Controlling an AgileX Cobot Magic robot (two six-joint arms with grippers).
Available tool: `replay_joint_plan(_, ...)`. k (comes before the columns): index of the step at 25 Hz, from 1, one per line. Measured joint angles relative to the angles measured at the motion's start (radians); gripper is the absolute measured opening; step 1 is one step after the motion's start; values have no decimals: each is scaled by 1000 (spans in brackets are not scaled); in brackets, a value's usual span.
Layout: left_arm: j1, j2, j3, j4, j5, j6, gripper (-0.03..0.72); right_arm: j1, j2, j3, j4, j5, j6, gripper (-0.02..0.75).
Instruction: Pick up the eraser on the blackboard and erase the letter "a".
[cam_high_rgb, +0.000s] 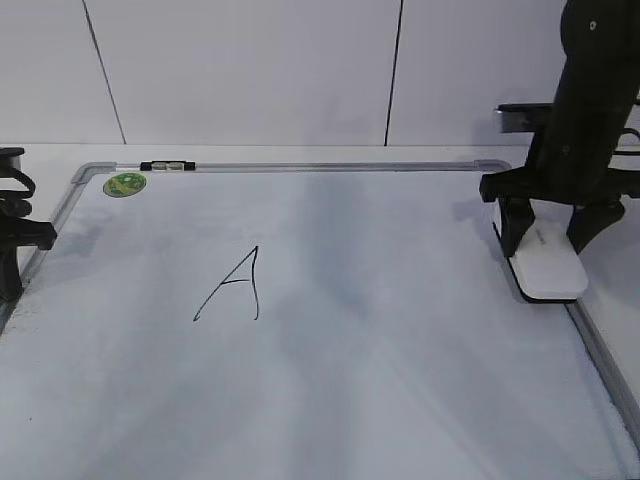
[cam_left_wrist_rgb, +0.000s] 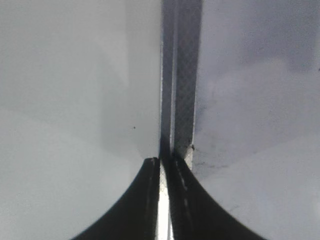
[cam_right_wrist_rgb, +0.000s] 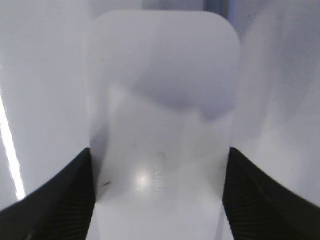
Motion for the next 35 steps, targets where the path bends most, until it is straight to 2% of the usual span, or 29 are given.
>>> replay_joint_plan(35,0,0,0,0,0,0,33,0,74,-50,-28,-2,0,554)
